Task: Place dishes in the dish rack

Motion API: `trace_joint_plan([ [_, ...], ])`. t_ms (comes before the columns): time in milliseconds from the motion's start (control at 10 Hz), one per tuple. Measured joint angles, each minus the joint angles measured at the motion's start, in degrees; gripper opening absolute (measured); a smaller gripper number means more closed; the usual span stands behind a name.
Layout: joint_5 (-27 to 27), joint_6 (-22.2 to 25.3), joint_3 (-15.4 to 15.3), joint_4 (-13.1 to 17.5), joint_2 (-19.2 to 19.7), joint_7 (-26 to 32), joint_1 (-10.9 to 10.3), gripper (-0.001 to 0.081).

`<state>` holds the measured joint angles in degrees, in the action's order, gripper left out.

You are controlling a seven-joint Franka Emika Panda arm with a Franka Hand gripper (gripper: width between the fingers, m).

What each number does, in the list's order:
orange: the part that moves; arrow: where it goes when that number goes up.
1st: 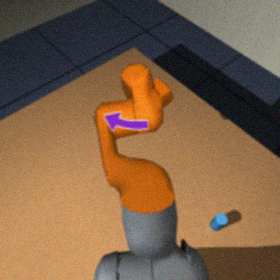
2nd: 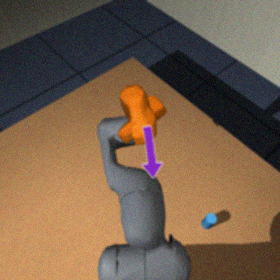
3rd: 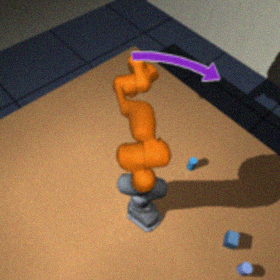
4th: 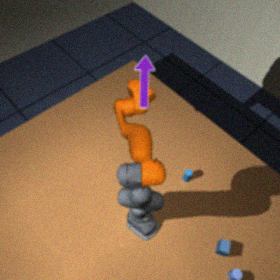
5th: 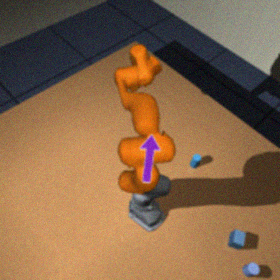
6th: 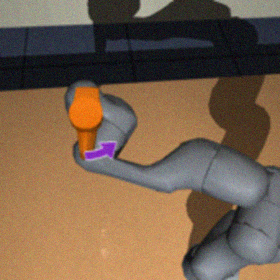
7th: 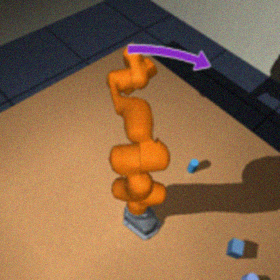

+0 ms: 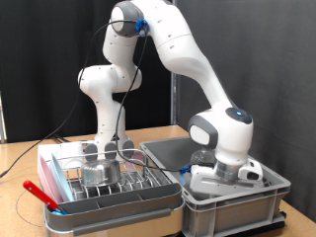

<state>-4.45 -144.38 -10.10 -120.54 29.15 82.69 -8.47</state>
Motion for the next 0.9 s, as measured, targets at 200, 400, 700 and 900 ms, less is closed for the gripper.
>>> trace_joint_plan([
  [200,0.43,0.13,-0.01,0.00,0.04,-0.19,0.00,0.0186],
  [400,0.56,0.39,0.03,0.03,0.04,-0.99,0.02,0.0083],
  [700,2.76,0.33,-0.15,0.05,0.01,-1.17,0.38,0.0083],
  [900,6.90,-0.26,-1.49,-0.05,-0.49,0.30,1.82,0.0083],
])
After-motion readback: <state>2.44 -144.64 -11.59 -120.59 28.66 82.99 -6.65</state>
